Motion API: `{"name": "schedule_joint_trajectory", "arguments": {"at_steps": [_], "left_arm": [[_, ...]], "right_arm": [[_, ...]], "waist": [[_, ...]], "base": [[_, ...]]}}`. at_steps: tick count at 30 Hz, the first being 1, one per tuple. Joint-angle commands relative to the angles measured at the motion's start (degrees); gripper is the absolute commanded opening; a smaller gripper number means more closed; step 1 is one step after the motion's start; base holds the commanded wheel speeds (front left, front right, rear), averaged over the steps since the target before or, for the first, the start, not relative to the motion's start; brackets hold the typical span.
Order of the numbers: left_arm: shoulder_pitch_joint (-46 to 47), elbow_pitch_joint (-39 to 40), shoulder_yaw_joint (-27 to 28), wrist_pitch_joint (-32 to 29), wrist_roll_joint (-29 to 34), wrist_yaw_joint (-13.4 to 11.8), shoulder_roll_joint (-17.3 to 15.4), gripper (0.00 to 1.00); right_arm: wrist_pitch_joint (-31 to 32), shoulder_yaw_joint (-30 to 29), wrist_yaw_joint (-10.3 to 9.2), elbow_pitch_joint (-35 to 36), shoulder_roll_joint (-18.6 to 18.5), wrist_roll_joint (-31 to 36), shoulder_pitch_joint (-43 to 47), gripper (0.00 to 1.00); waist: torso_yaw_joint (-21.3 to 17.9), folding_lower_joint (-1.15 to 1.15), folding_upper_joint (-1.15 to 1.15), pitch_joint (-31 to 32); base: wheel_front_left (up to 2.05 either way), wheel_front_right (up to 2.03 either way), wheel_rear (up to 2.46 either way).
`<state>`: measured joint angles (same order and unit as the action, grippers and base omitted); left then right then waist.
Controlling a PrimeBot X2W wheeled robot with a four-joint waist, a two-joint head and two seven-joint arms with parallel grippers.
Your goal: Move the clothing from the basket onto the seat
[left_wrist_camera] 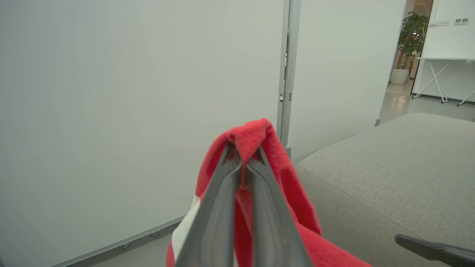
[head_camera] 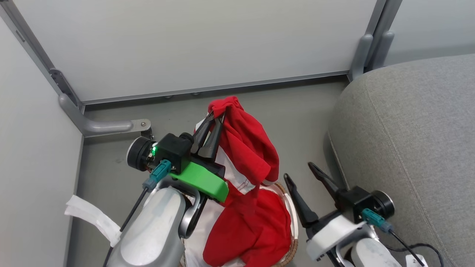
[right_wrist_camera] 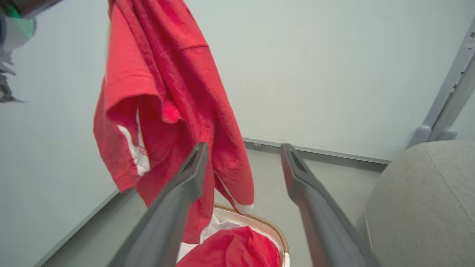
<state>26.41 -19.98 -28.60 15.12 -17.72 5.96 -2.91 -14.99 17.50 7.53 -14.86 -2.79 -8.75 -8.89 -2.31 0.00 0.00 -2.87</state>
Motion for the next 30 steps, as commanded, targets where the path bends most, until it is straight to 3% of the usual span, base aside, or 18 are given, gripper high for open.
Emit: {"name": "schedule_joint_trajectory", "arguments": {"at_steps": [1, 7, 13, 30], "left_arm": [[-0.64, -0.03, -0.15, 0.05, -0.44, -0.38, -0.06, 0.0], [-0.71, -1.03, -1.69, 0.05, -0.6, -0.38, -0.07, 0.0], [-0.23, -0.65, -3.28, 0.04, -1.49, -0.62, -0.08, 0.0], [1.23, 1.68, -9.43, 0.05, -4.32, -0.97, -0.05, 0.0]], "right_arm": [[-0.29, 1.99, -0.07, 0.71, -0.27, -0.93, -1.65, 1.0], [-0.28, 9.71, -0.08, 2.28, -0.27, -3.53, -7.09, 1.0], [-0.28, 13.55, -0.07, 1.18, -0.27, -4.54, -11.89, 1.0], [-0.27, 13.95, -0.08, -11.28, -0.27, -3.96, -19.06, 1.0]], "waist": [[-0.01, 0.0, 0.0, 0.0], [0.18, 0.0, 0.0, -0.13], [0.96, 0.0, 0.0, -0.38], [4.49, 0.0, 0.0, -1.04]], "base": [[0.0, 0.0, 0.0], [0.0, 0.0, 0.0], [0.0, 0.0, 0.0], [0.0, 0.0, 0.0]]}}
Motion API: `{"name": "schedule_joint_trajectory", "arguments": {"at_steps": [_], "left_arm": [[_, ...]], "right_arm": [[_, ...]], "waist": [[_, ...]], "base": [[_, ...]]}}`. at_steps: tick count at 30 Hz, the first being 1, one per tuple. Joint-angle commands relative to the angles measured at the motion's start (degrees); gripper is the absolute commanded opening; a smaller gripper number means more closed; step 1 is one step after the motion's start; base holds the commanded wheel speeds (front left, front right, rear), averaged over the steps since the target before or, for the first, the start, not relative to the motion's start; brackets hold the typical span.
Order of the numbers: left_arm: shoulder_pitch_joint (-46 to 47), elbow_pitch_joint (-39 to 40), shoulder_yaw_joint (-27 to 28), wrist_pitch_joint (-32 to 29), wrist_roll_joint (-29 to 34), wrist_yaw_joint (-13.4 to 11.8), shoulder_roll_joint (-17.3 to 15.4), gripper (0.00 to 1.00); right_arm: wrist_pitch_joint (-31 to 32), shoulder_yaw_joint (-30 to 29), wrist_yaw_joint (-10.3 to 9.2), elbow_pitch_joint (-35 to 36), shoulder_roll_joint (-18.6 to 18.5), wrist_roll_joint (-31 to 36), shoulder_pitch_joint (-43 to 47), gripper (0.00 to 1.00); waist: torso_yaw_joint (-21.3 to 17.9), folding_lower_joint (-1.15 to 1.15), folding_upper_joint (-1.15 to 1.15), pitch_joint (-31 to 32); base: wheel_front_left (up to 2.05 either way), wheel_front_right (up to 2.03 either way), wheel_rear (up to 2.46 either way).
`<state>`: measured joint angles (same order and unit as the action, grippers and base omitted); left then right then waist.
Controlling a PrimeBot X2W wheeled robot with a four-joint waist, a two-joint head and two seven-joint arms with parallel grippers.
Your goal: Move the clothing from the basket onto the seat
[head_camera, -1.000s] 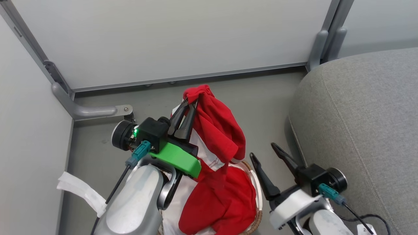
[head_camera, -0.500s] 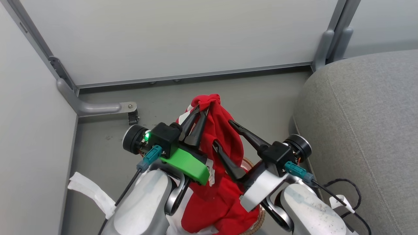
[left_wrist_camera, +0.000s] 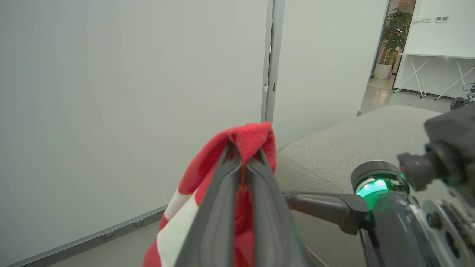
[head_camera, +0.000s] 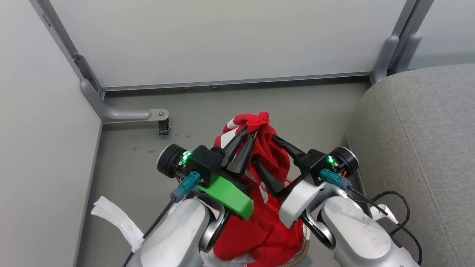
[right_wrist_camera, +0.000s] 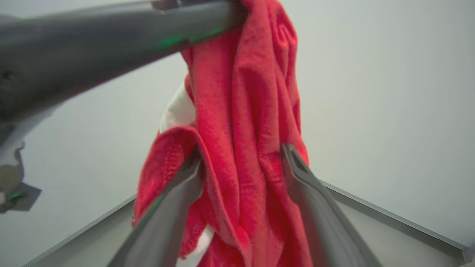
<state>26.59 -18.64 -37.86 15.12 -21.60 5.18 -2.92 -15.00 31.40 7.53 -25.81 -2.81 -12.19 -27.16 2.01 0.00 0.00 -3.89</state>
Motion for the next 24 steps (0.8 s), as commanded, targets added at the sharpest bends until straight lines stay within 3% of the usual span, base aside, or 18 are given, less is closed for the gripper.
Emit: {"name": "schedule_joint_trajectory", "arguments": {"at_steps": [1, 2, 3, 4, 14, 15, 16, 17, 18, 24], "left_arm": [[1.14, 0.44, -0.4, 0.05, -0.65, -0.28, -0.04, 0.0], [1.25, 0.54, -0.72, 0.05, -0.76, -0.34, -0.04, 0.0], [1.3, 0.6, -0.97, 0.05, -0.87, -0.46, -0.04, 0.0], [1.4, 0.55, -1.26, 0.04, -1.01, -0.59, -0.04, 0.0], [0.89, -1.03, 1.43, 0.05, 1.06, -1.65, -0.04, 0.02], [0.6, -1.21, 2.09, 0.06, 1.45, -1.65, -0.06, 0.15], [0.21, -1.46, 2.7, 0.06, 1.98, -1.57, -0.05, 0.35], [-0.08, -1.66, 3.09, 0.06, 2.18, -1.39, -0.06, 0.89], [-0.3, -2.12, 3.48, 0.06, 2.25, -1.08, -0.05, 1.0], [-0.93, -2.46, 4.37, 0.04, 3.51, -0.27, -0.06, 1.0]], "right_arm": [[-0.27, 0.07, -0.08, -0.98, -0.23, -1.09, -0.91, 0.89], [-0.27, 0.13, -0.08, -1.58, -0.23, -1.48, -1.18, 0.47], [-0.27, 0.33, -0.07, -1.95, -0.23, -1.63, -1.41, 0.13], [-0.27, 0.53, -0.07, -2.28, -0.23, -2.17, -1.58, 0.0], [-0.27, 0.63, -0.08, -1.61, -0.27, -4.62, 1.16, 0.0], [-0.25, 0.74, -0.08, -1.54, -0.27, -4.57, 1.5, 0.0], [-0.19, 0.31, -0.08, -1.3, -0.32, -4.75, 2.04, 0.0], [-0.19, -0.12, -0.08, -1.05, -0.37, -4.85, 2.46, 0.0], [-0.19, -0.68, -0.08, -0.6, -0.38, -4.86, 2.8, 0.0], [-0.22, -4.37, -0.07, 2.53, -0.16, -4.74, 5.25, 0.0]], "waist": [[0.29, 0.0, 0.0, -0.02], [0.43, 0.0, 0.0, -0.01], [0.51, 0.0, 0.0, -0.01], [0.59, 0.0, 0.0, -0.05], [-2.08, 0.0, 0.0, -0.43], [-2.8, 0.0, 0.0, -0.55], [-3.68, 0.0, 0.0, -0.65], [-4.43, 0.0, 0.0, -0.81], [-5.43, 0.0, 0.0, -1.08], [-11.77, 0.0, 0.0, -2.24]], "base": [[0.0, 0.0, 0.0], [0.0, 0.0, 0.0], [0.0, 0.0, 0.0], [0.0, 0.0, 0.0], [0.0, 0.0, 0.0], [0.0, 0.0, 0.0], [0.0, 0.0, 0.0], [0.0, 0.0, 0.0], [0.0, 0.0, 0.0], [0.0, 0.0, 0.0]]}}
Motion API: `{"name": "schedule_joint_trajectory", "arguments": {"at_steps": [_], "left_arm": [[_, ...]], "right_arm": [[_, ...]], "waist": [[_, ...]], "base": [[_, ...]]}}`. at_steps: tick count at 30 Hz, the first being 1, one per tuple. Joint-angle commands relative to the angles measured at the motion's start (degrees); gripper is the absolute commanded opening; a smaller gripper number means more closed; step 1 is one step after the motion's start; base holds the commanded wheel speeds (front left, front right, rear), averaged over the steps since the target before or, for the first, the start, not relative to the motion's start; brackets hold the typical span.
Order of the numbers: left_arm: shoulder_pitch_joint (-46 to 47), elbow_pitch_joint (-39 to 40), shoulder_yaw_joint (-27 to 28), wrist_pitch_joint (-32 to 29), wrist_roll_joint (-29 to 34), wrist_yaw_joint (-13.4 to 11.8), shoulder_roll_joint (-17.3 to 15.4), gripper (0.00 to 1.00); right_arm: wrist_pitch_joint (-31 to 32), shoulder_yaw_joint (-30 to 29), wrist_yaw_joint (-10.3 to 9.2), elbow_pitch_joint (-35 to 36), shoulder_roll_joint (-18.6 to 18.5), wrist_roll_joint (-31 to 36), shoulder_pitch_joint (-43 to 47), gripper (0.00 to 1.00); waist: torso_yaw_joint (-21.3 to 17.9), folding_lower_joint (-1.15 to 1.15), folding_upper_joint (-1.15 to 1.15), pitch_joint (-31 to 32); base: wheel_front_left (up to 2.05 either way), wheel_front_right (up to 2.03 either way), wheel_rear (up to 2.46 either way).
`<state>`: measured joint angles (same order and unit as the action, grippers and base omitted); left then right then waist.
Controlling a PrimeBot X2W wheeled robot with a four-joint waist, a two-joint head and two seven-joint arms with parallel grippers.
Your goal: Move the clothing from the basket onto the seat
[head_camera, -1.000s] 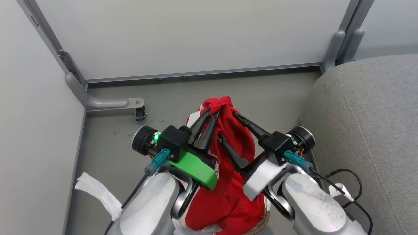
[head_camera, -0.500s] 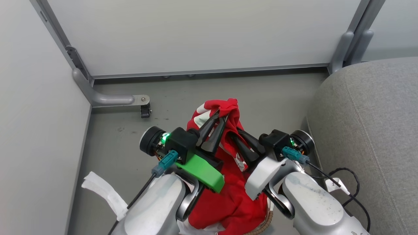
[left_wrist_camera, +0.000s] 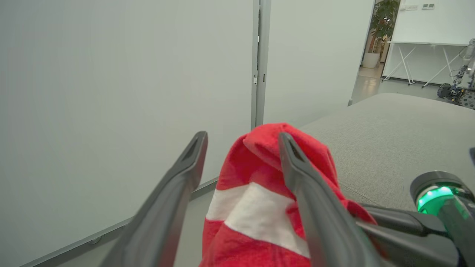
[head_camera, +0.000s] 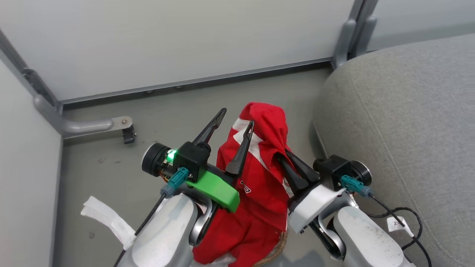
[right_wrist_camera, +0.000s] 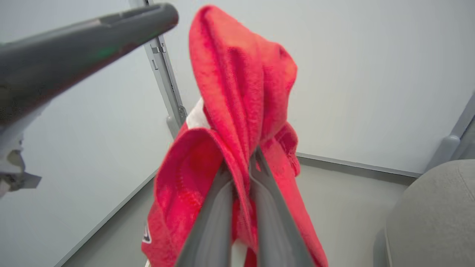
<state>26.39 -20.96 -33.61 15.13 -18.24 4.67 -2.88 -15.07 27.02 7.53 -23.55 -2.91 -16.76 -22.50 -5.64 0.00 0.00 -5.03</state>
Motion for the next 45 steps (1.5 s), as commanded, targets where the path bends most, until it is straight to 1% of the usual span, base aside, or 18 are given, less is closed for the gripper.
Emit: {"name": "schedule_joint_trajectory", "arguments": {"at_steps": [1, 10, 14, 18, 23, 25, 31, 37, 41, 42, 45], "left_arm": [[-0.79, -0.34, 0.26, 0.03, 0.57, 0.38, -0.1, 1.0], [-2.0, -0.97, 2.34, 0.02, 3.13, 1.81, -0.16, 1.0], [-2.41, -1.12, 2.41, 0.02, 3.47, 2.18, -0.16, 1.0], [-2.96, -1.58, 2.59, 0.0, 2.89, 2.31, -0.2, 1.0], [-2.41, -2.25, 1.68, 0.0, 3.05, 2.47, -0.22, 1.0], [-2.16, -2.52, 1.74, 0.0, 3.47, 2.54, -0.23, 1.0], [-0.84, -2.66, 2.33, 0.0, 4.2, 2.71, -0.89, 1.0], [1.32, -0.67, 1.25, 0.0, 5.07, 2.81, -2.44, 1.0], [2.92, 0.9, -0.13, -0.01, 4.61, 2.81, -3.92, 1.0], [3.24, 1.32, -0.37, -0.01, 4.37, 2.81, -4.36, 1.0], [4.68, 2.65, -1.61, -0.01, 3.62, 2.83, -5.63, 1.0]], "right_arm": [[-0.15, -0.54, -0.08, 0.61, -0.06, 0.0, 0.86, 0.0], [-0.15, -4.44, -0.08, 4.42, -0.09, 1.34, 4.58, 0.0], [-0.14, -6.15, -0.08, 5.42, -0.08, 2.56, 6.39, 0.0], [-0.15, -8.39, -0.08, 5.74, -0.06, 4.24, 7.15, 0.0], [-0.15, -12.3, -0.08, 4.45, -0.48, 8.18, 4.04, 0.0], [-0.15, -13.94, -0.08, 3.99, -0.86, 8.56, 2.3, 0.0], [-0.15, -16.72, -0.08, 2.82, -5.03, 10.55, -7.01, 0.0], [-0.15, -20.24, -0.08, -0.46, -9.61, 11.62, -19.76, 0.0], [0.09, -21.66, -0.08, -3.79, -13.53, 13.73, -27.93, 0.0], [0.27, -21.85, -0.08, -4.44, -13.99, 14.46, -29.48, 0.0], [1.5, -24.42, -0.08, -6.53, -16.67, 15.61, -35.27, 0.0]], "waist": [[-5.29, 0.0, 0.0, -1.28], [-18.28, 0.0, 0.0, -3.05], [-22.24, 0.0, 0.0, -3.4], [-24.69, 0.0, 0.0, -4.09], [-25.24, 0.0, 0.0, -6.16], [-25.29, 0.0, 0.0, -7.3], [-23.17, 0.0, 0.0, -11.99], [-19.65, 0.0, 0.0, -17.94], [-16.89, 0.0, 0.0, -21.99], [-16.36, 0.0, 0.0, -22.76], [-14.28, 0.0, 0.0, -25.99]], "base": [[0.0, 0.0, 0.0], [0.0, 0.0, 0.0], [0.0, 0.0, 0.0], [0.0, 0.0, 0.0], [0.0, 0.0, 0.0], [0.0, 0.0, 0.0], [0.0, 0.0, 0.0], [0.0, 0.0, 0.0], [0.0, 0.0, 0.0], [0.0, 0.0, 0.0], [0.0, 0.0, 0.0]]}}
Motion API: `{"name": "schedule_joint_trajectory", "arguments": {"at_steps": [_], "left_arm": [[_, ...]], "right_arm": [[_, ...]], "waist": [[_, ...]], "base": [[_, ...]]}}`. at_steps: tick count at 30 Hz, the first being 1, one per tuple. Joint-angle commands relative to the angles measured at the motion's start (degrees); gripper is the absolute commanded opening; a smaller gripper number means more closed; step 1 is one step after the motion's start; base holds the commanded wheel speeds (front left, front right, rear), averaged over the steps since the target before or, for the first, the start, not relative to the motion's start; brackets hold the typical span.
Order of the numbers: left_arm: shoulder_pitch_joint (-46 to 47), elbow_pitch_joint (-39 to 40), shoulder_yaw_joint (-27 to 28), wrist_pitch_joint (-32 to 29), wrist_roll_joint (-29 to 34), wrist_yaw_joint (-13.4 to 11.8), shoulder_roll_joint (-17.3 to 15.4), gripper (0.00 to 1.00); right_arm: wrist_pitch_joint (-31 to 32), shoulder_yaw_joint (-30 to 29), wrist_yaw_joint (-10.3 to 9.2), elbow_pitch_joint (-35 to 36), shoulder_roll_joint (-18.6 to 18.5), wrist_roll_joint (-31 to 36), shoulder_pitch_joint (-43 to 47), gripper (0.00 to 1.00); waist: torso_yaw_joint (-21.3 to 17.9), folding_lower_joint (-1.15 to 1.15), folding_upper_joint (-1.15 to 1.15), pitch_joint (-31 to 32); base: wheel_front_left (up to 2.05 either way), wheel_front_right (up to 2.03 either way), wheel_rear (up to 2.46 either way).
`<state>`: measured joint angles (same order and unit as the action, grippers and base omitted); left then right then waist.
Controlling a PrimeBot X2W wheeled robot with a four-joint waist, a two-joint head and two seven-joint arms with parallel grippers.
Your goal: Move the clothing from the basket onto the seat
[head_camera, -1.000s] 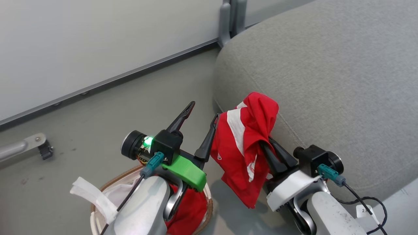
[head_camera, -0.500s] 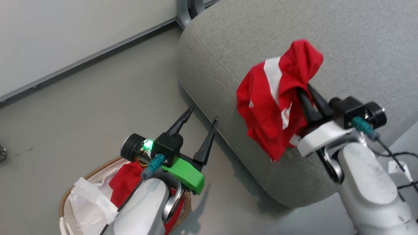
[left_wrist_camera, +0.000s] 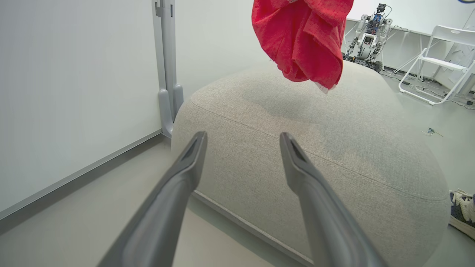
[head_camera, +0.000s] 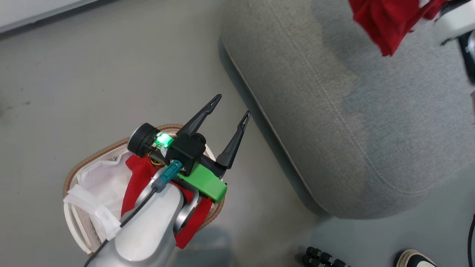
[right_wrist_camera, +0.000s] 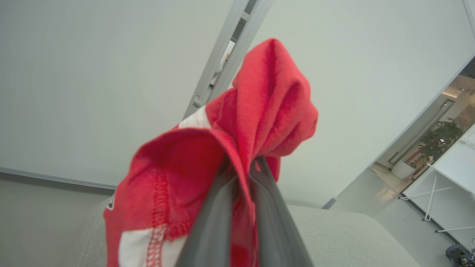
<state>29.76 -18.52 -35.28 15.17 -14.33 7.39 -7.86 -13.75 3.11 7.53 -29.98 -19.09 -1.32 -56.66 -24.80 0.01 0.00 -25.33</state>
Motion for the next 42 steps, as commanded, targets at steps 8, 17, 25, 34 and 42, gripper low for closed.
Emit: {"name": "schedule_joint_trajectory", "arguments": {"at_steps": [8, 17, 25, 34, 42], "left_arm": [[3.79, 1.1, -2.04, -0.03, -1.63, 0.13, -2.57, 1.0], [4.78, 1.44, -4.91, -0.03, -1.63, 0.13, -3.98, 1.0], [5.24, 1.24, -5.75, -0.03, -1.71, 0.13, -4.3, 1.0], [4.81, -0.21, -4.14, -0.03, -2.13, 0.13, -4.61, 1.0], [2.31, -1.42, -2.98, -0.03, -1.3, 0.13, -3.95, 1.0]], "right_arm": [[3.09, -9.96, -0.08, -3.51, -4.54, 4.01, -8.68, 0.0], [4.27, -21.2, -0.08, -7.24, -2.86, 7.36, -9.13, 0.0], [4.2, -30.51, -0.08, -11.24, 1.03, 12.05, -2.9, 0.0], [0.38, -35.12, -0.08, -11.79, 4.37, 14.67, 4.54, 1.0], [-1.38, -32.91, -0.08, -12.06, 5.08, 13.61, 9.72, 1.0]], "waist": [[10.92, -0.01, 0.0, -12.08], [13.8, -0.01, 0.0, -17.96], [13.51, -0.01, 0.0, -19.51], [11.99, -0.01, 0.0, -16.03], [10.59, -0.01, 0.0, -10.03]], "base": [[0.0, 0.0, 0.0], [0.0, 0.0, 0.0], [0.0, 0.0, 0.0], [0.0, 0.0, 0.0], [0.0, 0.0, 0.0]]}}
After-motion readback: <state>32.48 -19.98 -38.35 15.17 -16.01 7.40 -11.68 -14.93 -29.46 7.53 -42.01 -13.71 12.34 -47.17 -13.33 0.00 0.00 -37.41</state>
